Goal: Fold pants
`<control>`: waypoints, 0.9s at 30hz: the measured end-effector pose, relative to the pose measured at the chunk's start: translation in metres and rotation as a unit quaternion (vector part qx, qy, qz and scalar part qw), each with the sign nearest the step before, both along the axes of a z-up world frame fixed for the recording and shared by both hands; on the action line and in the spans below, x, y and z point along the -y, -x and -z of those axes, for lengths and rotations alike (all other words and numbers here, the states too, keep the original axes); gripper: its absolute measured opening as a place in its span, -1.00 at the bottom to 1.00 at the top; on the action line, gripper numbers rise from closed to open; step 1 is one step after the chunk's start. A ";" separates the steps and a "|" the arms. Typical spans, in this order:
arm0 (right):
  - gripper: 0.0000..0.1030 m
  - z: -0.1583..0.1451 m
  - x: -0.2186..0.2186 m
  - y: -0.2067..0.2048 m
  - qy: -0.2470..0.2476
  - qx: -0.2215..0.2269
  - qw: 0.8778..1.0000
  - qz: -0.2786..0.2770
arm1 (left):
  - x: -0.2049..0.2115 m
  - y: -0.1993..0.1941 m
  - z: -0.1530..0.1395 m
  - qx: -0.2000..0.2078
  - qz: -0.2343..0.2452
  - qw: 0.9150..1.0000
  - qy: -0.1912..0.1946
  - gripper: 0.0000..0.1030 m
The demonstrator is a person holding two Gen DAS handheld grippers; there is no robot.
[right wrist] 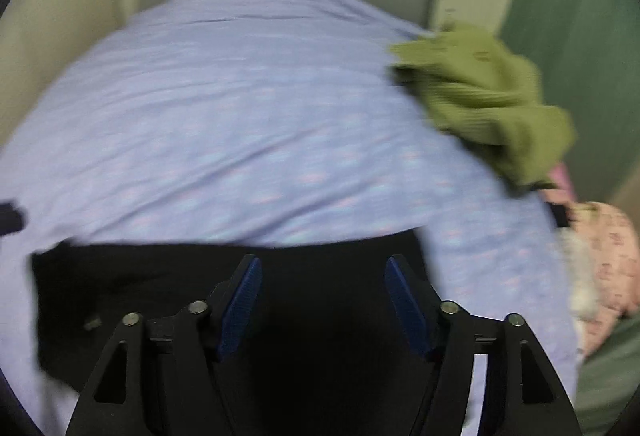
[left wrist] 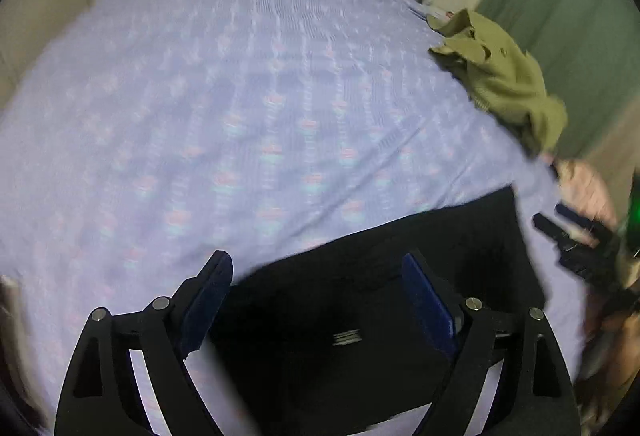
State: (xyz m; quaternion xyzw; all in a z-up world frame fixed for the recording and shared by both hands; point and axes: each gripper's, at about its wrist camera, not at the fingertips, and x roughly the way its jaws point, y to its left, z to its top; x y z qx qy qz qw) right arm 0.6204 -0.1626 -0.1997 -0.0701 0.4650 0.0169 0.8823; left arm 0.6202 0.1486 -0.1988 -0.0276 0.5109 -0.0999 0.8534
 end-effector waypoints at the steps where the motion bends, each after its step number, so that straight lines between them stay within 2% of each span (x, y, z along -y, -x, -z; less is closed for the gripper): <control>1: 0.31 0.003 -0.017 0.006 -0.008 -0.004 1.000 -0.021 | -0.007 0.006 0.003 0.003 0.011 1.000 -0.016 0.69; 3: 0.31 0.014 -0.048 0.018 -0.013 -0.009 0.998 -0.055 | -0.025 0.020 0.018 -0.010 0.034 0.999 -0.030 0.67; 5: 0.31 0.028 -0.076 0.024 -0.021 -0.025 0.997 -0.077 | -0.037 0.023 0.033 -0.032 0.047 0.998 -0.018 0.56; 10: 0.31 0.063 -0.119 0.025 -0.090 -0.082 0.989 -0.089 | -0.055 0.026 0.065 -0.064 0.065 0.994 0.053 0.39; 16: 0.31 0.079 -0.130 0.020 -0.106 -0.096 0.987 -0.071 | -0.067 0.002 0.086 -0.070 0.047 0.986 0.145 0.30; 21: 0.29 0.087 -0.130 0.013 -0.116 -0.099 0.987 -0.051 | -0.065 -0.019 0.105 -0.083 0.037 0.972 0.216 0.28; 24: 0.29 0.091 -0.130 0.010 -0.124 -0.103 0.986 -0.041 | -0.056 -0.023 0.114 -0.092 0.041 0.967 0.234 0.27; 27: 0.29 0.092 -0.130 0.010 -0.125 -0.105 0.986 -0.038 | -0.048 -0.020 0.119 -0.103 0.047 0.964 0.242 -0.01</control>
